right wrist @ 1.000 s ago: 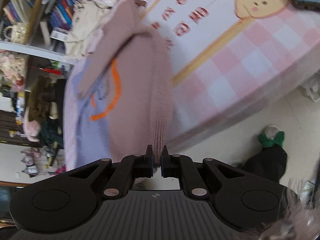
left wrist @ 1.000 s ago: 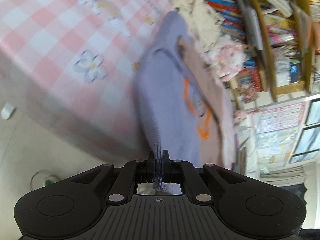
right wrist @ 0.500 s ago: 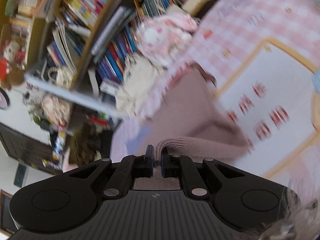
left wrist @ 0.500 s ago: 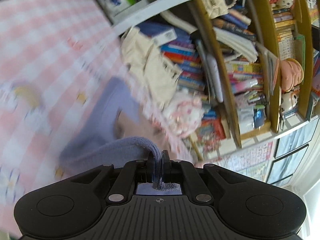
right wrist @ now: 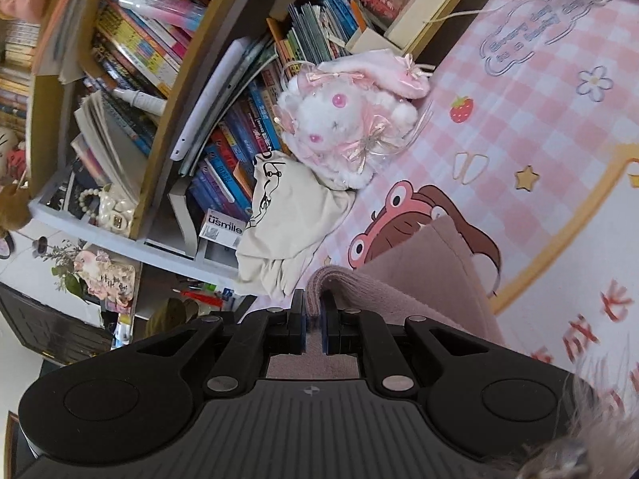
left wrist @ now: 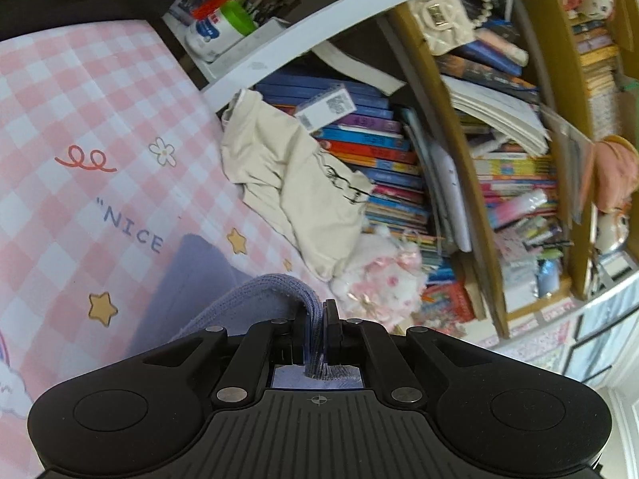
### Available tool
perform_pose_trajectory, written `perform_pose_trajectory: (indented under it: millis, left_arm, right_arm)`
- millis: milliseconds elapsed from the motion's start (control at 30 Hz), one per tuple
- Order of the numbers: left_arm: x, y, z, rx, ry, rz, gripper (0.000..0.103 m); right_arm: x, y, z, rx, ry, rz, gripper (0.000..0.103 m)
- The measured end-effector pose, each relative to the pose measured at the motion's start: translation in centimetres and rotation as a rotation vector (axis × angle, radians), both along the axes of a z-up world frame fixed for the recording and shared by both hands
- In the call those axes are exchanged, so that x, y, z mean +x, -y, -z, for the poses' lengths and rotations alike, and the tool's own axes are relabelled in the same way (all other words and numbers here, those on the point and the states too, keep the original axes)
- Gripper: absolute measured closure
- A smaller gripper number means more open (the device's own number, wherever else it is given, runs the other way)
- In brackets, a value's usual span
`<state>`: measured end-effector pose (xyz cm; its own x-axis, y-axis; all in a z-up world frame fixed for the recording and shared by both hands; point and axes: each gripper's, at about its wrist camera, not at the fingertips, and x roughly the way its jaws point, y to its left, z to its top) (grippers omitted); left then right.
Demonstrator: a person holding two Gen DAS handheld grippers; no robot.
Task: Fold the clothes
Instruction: 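Lift the hem with both tools and fold it toward the collar, then open both tools and release the folded hem onto the sweater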
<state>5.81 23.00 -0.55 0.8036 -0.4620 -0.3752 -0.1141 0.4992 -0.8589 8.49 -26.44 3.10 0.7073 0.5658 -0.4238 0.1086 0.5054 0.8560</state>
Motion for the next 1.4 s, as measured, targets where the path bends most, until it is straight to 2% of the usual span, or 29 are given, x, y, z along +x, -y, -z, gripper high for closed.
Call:
perform_pose_trajectory:
  millis: [333, 367, 400, 433, 467, 500, 533, 600, 633, 767, 867, 933, 967, 1000, 1033, 1067, 1100, 1167, 1300, 1400]
  left_arm:
    - [4.2, 0.6, 2.9, 0.041, -0.124, -0.031, 0.098]
    - [4.6, 0.7, 3.3, 0.053, -0.144, -0.034, 0.098]
    - [5.0, 0.8, 3.6, 0.076, -0.160, -0.029, 0.092]
    - [5.4, 0.9, 3.8, 0.105, -0.167, -0.015, 0.079]
    - [5.8, 0.9, 3.8, 0.137, -0.168, -0.003, 0.071]
    - [5.8, 0.8, 3.5, 0.177, -0.155, 0.001, 0.055]
    - [5.6, 0.7, 3.1, 0.224, -0.136, -0.003, 0.044]
    - [5.0, 0.5, 2.0, 0.324, -0.101, -0.014, 0.032]
    - [4.9, 0.5, 1.6, 0.378, -0.095, -0.010, 0.031]
    - [5.0, 2.1, 1.0, 0.635, -0.074, 0.075, 0.031]
    - [5.9, 4.4, 1.2, 0.804, -0.061, 0.124, 0.034]
    - [6.7, 5.5, 1.6, 0.858, -0.060, 0.137, 0.034]
    - [7.1, 5.8, 1.9, 0.864, -0.065, 0.144, 0.037]
    - [7.4, 6.1, 2.1, 0.870, -0.070, 0.151, 0.057]
    - [7.8, 6.2, 2.3, 0.871, -0.083, 0.156, 0.089]
    - [7.9, 6.2, 2.4, 0.865, -0.094, 0.150, 0.096]
    - [7.7, 5.8, 2.3, 0.847, -0.090, 0.128, 0.097]
    - [7.4, 4.9, 2.5, 0.797, -0.088, 0.082, 0.098]
    - [8.7, 4.2, 4.4, 0.763, -0.168, 0.081, 0.097]
    - [8.9, 4.4, 4.6, 0.772, -0.163, 0.071, 0.095]
  right_arm:
    - [5.4, -0.1, 4.1, -0.001, -0.101, -0.033, 0.095]
    - [5.9, -0.1, 4.7, 0.001, -0.112, -0.036, 0.092]
    - [6.3, 0.0, 5.2, -0.006, -0.127, -0.030, 0.086]
    - [6.7, 0.1, 5.7, -0.013, -0.142, -0.022, 0.080]
    - [7.0, 0.3, 5.9, -0.033, -0.145, -0.014, 0.067]
    - [7.2, 0.5, 6.1, -0.055, -0.147, -0.007, 0.064]
    - [7.2, 0.6, 6.0, -0.075, -0.139, -0.007, 0.064]
    - [7.2, 0.6, 5.5, -0.144, -0.109, -0.035, 0.064]
    - [7.2, 0.3, 5.1, -0.216, -0.086, -0.060, 0.064]
    - [7.1, -2.1, 4.1, -0.532, 0.009, -0.187, 0.058]
    - [7.5, -3.9, 4.4, -0.662, 0.049, -0.261, 0.058]
    - [8.2, -4.5, 5.0, -0.690, 0.051, -0.271, 0.058]
    - [8.3, -4.5, 5.1, -0.690, 0.051, -0.271, 0.062]
    - [8.4, -4.6, 5.3, -0.689, 0.051, -0.269, 0.075]
    - [8.5, -4.6, 5.4, -0.687, 0.051, -0.268, 0.085]
    - [8.6, -4.6, 5.5, -0.686, 0.051, -0.267, 0.097]
    - [8.7, -4.7, 5.6, -0.684, 0.051, -0.266, 0.097]
    - [7.6, -3.7, 4.9, -0.611, 0.100, -0.226, 0.097]
    - [9.3, -3.3, 7.6, -0.628, -0.035, -0.224, 0.097]
    - [9.5, -3.6, 7.8, -0.643, -0.019, -0.223, 0.096]
